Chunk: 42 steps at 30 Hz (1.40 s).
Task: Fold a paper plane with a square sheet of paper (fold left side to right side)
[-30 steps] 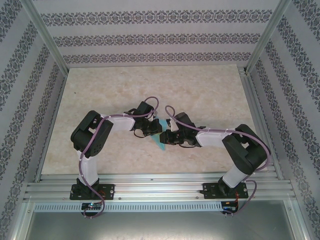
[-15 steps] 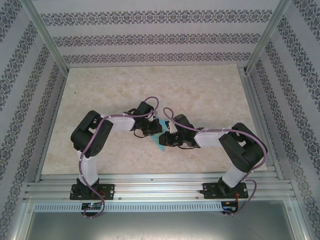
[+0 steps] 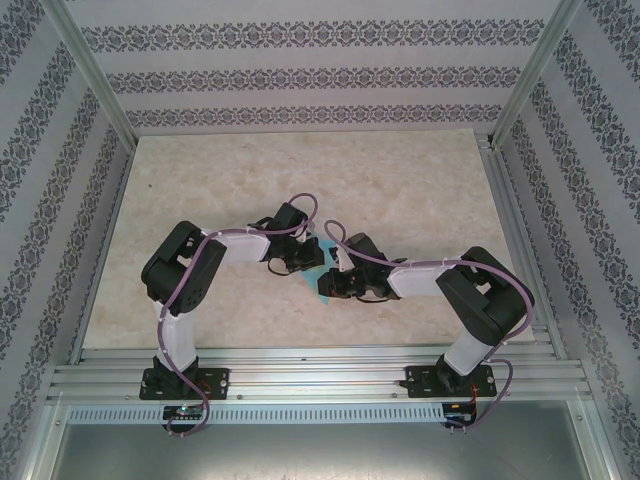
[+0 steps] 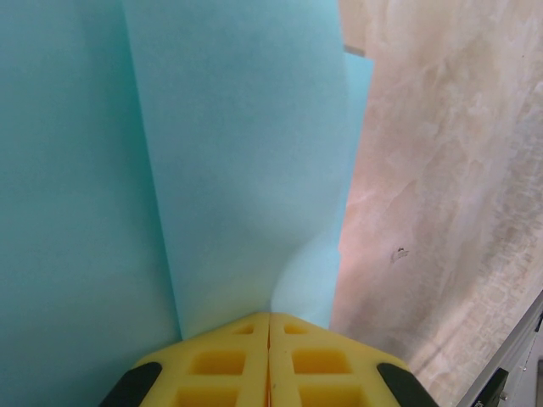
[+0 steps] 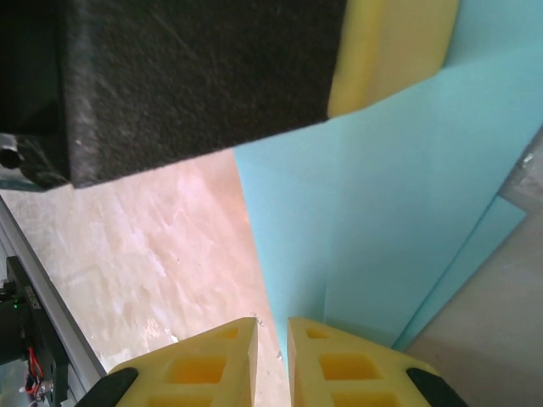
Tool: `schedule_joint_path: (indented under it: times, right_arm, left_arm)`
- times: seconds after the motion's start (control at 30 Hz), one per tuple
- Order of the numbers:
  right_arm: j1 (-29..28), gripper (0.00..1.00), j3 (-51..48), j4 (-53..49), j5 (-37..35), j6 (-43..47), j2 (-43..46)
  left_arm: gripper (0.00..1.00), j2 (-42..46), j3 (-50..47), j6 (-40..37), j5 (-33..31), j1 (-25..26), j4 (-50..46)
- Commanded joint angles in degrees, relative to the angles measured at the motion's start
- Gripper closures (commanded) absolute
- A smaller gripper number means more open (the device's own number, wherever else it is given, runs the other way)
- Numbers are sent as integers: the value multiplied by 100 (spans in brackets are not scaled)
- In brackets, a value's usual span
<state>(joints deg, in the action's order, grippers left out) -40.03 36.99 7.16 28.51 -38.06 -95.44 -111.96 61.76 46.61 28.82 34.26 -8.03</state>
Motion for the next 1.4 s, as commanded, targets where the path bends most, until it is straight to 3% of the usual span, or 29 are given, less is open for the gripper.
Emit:
schedule_joint_path:
  times: [0.0, 0.83, 1.37]
  right_arm:
    - [-93, 83, -104, -83, -45, 1, -44]
    - [-536, 90, -354, -1124, -610, 124, 45]
    - [-825, 90, -981, -997, -500, -201, 543]
  left_arm:
    - [93, -189, -168, -99, -401, 56, -359]
    - [93, -115, -215, -159, -473, -19, -410]
    - [93, -137, -219, -196, -526, -60, -467]
